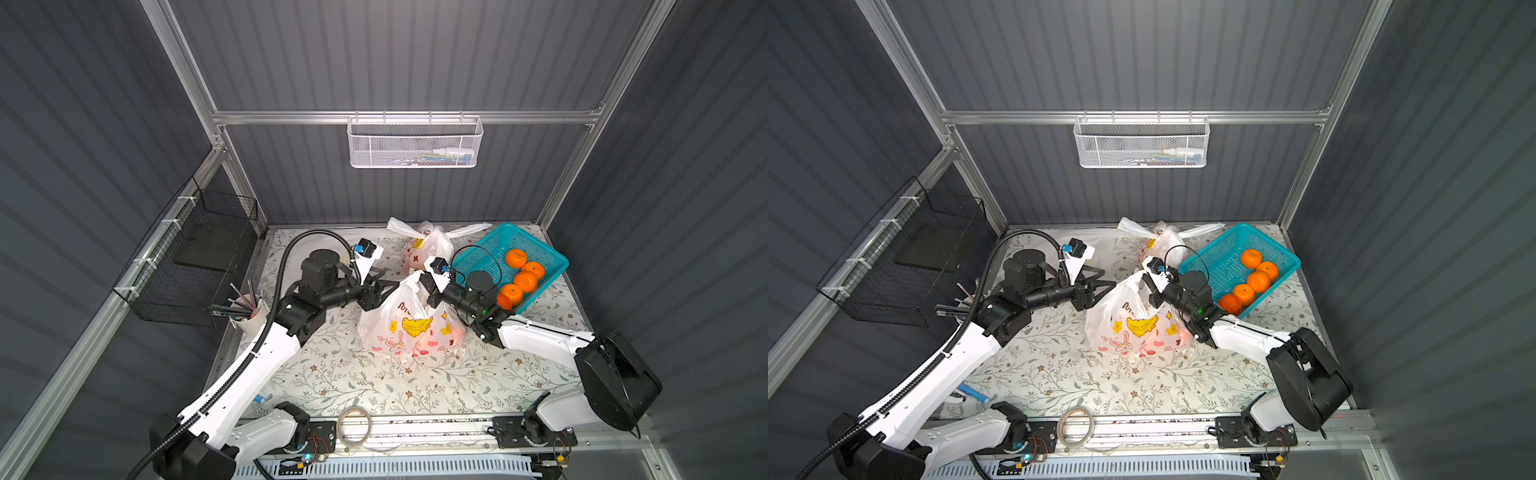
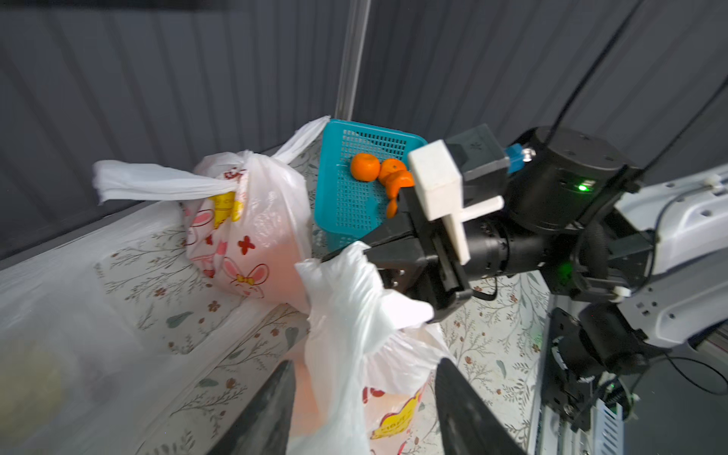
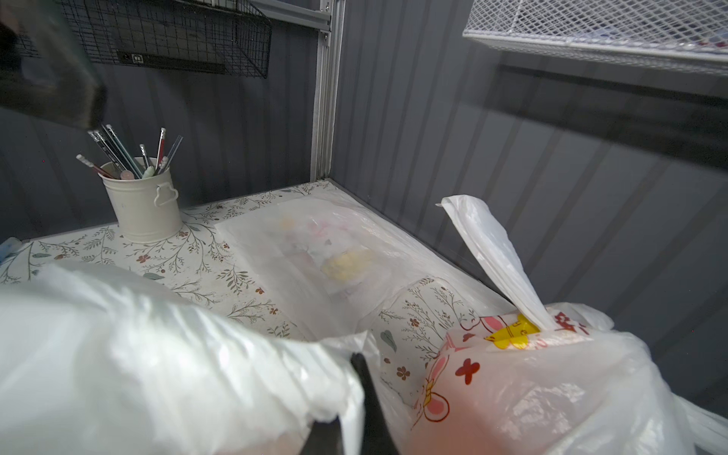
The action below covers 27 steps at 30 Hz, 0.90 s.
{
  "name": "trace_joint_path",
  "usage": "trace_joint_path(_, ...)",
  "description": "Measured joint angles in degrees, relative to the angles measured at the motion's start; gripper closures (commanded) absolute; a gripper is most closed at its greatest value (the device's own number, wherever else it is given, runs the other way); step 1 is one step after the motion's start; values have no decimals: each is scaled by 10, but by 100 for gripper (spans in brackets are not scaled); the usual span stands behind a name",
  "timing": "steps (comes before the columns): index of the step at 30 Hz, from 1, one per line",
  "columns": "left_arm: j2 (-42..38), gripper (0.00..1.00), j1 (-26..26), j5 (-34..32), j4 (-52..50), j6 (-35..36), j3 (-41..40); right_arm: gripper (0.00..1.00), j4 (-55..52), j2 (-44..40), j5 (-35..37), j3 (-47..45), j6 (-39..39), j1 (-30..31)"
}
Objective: Place the oranges into plastic bags & tie knots
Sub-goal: Tie the plastic bag at the center of the board.
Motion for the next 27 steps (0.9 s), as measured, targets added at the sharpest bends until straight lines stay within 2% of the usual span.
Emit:
trace_joint_path(3, 20, 49, 9, -15, 0, -5, 0, 100, 10, -6, -2, -3, 7, 2)
trace_joint_path(8, 78, 53, 4, 27, 35, -12, -32, 100, 26, -6, -11, -5, 25, 5)
trace_joint_path(17, 148, 56, -52, 72, 158, -73, -75, 100, 60, -6, -40, -19, 65, 7)
trace_joint_path(27, 191, 56, -63, 59, 264, -126, -108, 100, 128, -6, -61, -59, 113, 7)
